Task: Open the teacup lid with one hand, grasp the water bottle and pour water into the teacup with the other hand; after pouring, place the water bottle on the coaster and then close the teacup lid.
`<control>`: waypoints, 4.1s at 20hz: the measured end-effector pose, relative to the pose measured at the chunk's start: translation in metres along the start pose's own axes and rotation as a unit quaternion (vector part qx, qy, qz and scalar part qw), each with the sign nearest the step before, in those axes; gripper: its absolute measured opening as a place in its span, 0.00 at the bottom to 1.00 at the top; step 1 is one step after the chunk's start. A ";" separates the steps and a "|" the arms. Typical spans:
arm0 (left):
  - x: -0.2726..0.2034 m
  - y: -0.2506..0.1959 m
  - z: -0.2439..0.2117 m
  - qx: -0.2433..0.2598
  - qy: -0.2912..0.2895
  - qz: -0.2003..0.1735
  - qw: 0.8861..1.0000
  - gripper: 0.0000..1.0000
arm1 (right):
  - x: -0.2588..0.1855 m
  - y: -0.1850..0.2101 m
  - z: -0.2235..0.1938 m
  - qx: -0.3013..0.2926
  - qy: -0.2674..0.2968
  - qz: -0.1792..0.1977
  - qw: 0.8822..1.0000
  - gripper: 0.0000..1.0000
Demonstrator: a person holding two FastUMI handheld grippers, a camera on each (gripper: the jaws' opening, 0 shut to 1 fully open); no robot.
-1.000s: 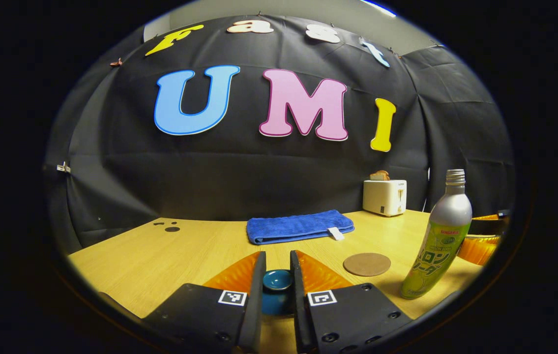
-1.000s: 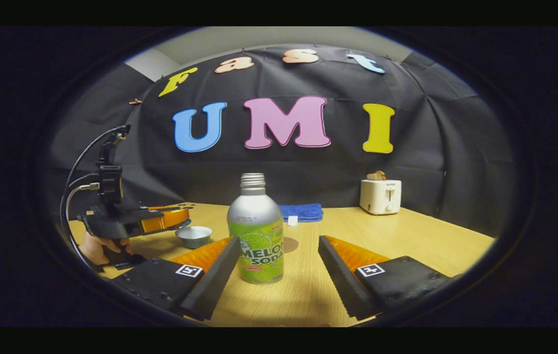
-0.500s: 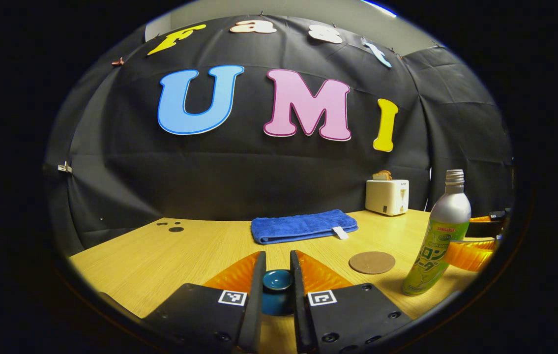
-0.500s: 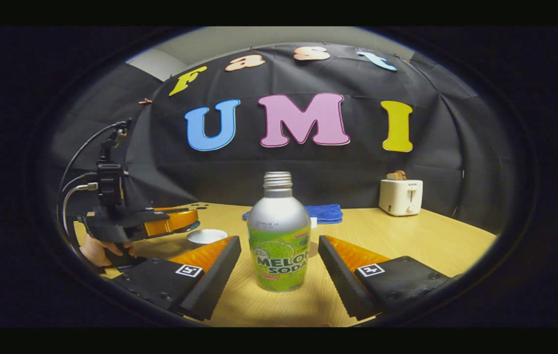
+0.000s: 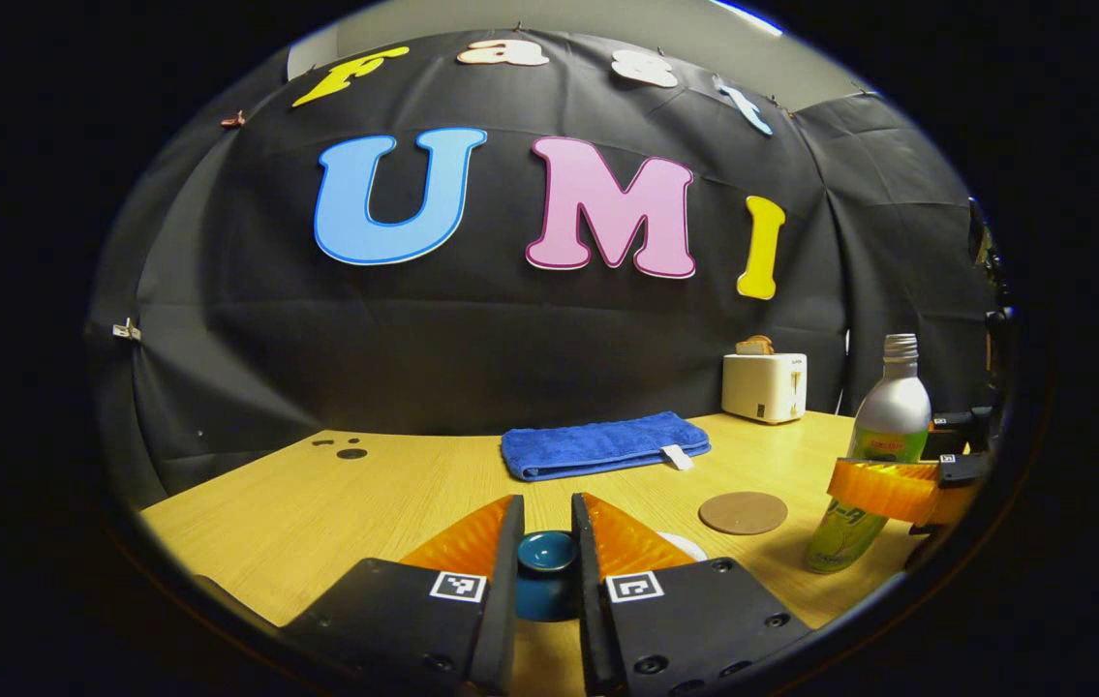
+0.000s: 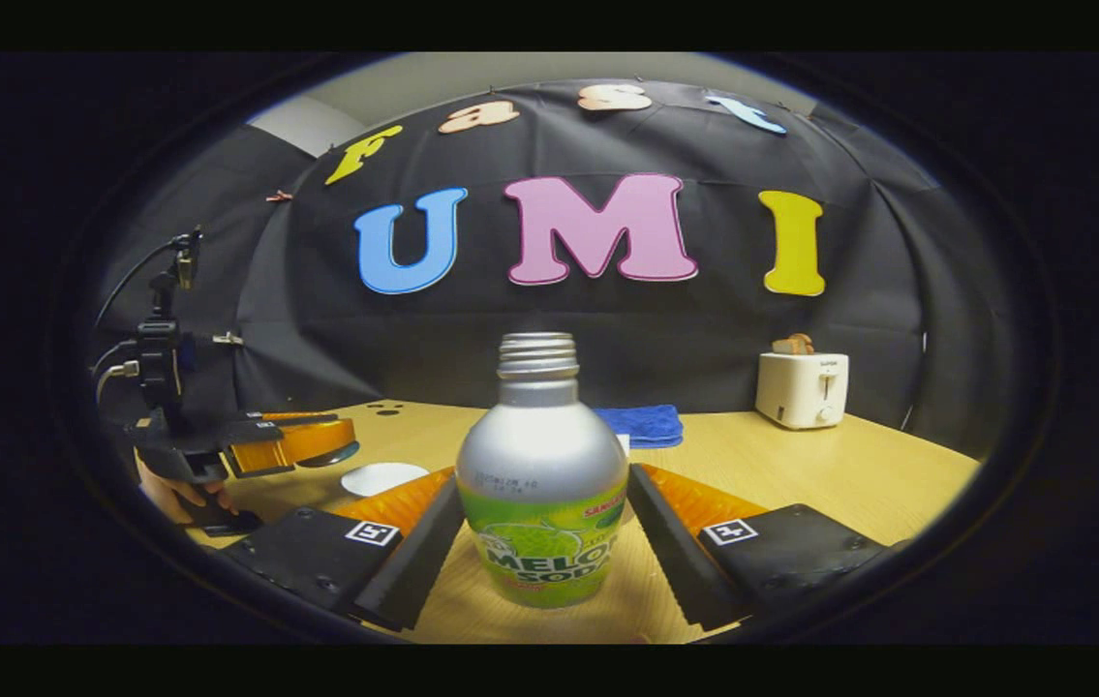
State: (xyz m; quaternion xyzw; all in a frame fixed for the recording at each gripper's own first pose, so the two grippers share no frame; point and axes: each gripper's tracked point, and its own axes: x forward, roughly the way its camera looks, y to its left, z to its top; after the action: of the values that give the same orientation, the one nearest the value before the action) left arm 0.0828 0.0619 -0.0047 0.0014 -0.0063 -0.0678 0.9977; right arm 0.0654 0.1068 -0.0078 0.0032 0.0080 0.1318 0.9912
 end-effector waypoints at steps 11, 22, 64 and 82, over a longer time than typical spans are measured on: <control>-0.014 0.076 -0.003 -0.001 0.003 0.053 0.999 0.31 | 0.008 0.001 -0.001 -0.001 0.002 0.001 1.000 0.81; -0.018 0.095 -0.003 0.000 0.003 0.057 0.998 0.31 | 0.049 -0.033 0.039 -0.247 0.015 -0.017 0.969 0.74; -0.017 0.094 -0.003 0.000 0.004 0.048 0.999 0.29 | 0.122 0.052 -0.012 -0.800 -0.099 0.117 0.580 0.73; -0.018 0.094 -0.002 0.001 0.004 0.050 0.999 0.31 | 0.126 0.069 -0.003 -0.852 -0.137 0.128 0.489 0.72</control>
State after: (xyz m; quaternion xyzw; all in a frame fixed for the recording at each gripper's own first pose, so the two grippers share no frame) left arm 0.0778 0.1578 -0.0066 0.0019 -0.0019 -0.0182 0.9998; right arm 0.1689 0.2058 -0.0119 -0.8237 -0.2444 0.1980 0.4717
